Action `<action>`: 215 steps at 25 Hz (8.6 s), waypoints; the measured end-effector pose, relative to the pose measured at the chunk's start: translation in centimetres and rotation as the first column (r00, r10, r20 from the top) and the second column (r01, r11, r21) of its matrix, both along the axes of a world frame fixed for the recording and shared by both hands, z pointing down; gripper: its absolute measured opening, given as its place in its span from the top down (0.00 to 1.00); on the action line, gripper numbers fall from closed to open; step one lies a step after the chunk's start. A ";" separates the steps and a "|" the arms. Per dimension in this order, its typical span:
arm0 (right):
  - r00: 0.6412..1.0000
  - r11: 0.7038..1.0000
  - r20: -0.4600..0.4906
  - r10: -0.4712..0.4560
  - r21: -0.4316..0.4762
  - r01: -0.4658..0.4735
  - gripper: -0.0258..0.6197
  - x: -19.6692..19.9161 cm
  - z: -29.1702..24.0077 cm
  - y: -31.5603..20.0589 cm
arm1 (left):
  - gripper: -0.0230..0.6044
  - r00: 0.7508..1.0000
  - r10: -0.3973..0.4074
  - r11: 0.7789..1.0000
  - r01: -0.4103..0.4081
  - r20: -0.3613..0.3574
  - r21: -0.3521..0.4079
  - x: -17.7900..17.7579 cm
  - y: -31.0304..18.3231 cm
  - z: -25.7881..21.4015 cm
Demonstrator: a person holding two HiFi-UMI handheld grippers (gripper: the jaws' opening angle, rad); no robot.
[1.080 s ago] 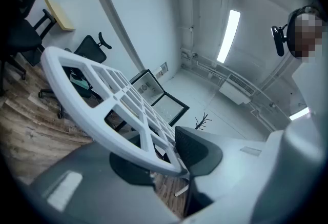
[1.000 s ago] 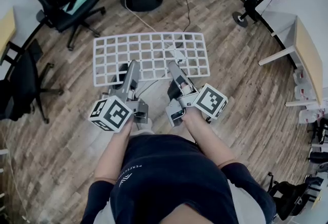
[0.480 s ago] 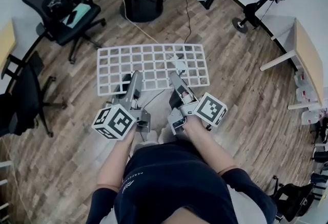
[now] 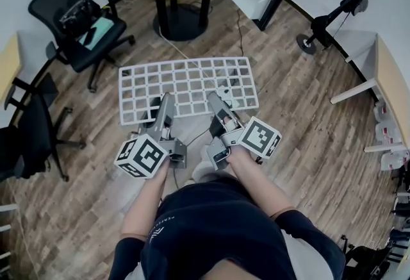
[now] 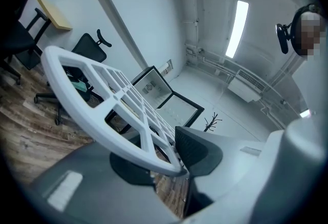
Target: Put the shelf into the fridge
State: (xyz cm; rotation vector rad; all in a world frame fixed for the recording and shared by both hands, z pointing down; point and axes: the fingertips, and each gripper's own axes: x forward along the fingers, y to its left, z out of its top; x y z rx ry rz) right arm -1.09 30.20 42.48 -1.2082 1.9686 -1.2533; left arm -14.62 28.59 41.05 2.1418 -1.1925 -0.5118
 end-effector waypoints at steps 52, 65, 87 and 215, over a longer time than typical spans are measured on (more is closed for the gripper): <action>0.980 0.990 -0.199 -0.023 0.130 0.050 0.77 2.2 -4.8 -42.3 | 0.76 0.998 -0.035 0.999 0.035 -0.048 -0.003 2.6 -41.8 -3.8; 0.983 0.992 -0.185 0.002 0.126 0.022 0.78 5.1 -6.0 -50.8 | 0.76 0.997 -0.004 1.000 0.002 -0.081 -0.016 5.6 -50.5 -4.3; 0.987 0.988 -0.143 -0.079 0.117 0.096 0.79 8.3 -7.7 -61.1 | 0.76 0.994 -0.067 0.997 0.063 -0.081 -0.052 8.7 -60.1 -6.1; 0.986 0.991 -0.161 0.038 0.135 -0.016 0.78 10.5 -8.5 -68.7 | 0.79 0.992 -0.011 1.000 0.012 -0.129 0.012 7.5 -66.6 -6.2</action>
